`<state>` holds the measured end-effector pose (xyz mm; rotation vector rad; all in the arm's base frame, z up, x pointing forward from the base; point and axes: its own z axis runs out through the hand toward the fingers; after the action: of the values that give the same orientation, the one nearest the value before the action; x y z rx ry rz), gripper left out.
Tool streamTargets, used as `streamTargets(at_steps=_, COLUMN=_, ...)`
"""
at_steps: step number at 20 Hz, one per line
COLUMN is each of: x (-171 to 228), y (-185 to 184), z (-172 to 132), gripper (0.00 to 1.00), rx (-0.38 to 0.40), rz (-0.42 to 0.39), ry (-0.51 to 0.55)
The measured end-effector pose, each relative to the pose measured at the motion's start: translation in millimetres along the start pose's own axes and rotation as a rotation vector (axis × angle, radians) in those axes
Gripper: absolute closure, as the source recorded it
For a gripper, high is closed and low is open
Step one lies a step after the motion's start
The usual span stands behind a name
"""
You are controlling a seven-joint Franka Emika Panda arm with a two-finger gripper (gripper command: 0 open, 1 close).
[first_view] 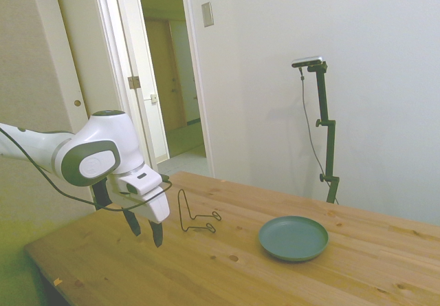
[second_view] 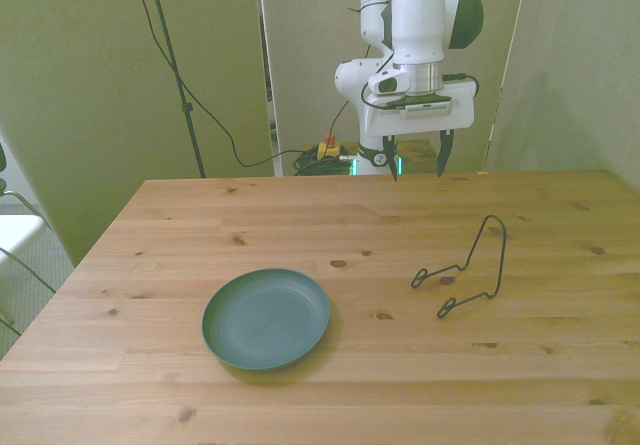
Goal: Load the plate
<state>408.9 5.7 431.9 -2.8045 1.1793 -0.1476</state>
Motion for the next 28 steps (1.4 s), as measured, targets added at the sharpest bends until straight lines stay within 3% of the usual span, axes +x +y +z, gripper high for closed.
streamTargets(at_steps=3, x=2, y=0, z=0, gripper=0.0, rx=-0.003, rz=-0.004, ry=0.006)
streamTargets(at_steps=8, x=19, y=-4, z=4, gripper=0.0, rx=-0.063, rz=-0.044, ry=0.114)
streamTargets(at_steps=16, x=111, y=21, z=11, gripper=0.0, rx=-0.15, rz=-0.083, ry=0.283)
streamTargets(at_steps=20, x=157, y=41, z=25, gripper=0.0, rx=-0.18, rz=-0.185, ry=0.268)
streamTargets(at_steps=23, x=196, y=48, z=25, gripper=0.0, rx=-0.195, rz=-0.209, ry=0.277)
streamTargets(at_steps=28, x=212, y=39, z=18, gripper=0.0, rx=-0.221, rz=-0.349, ry=0.327)
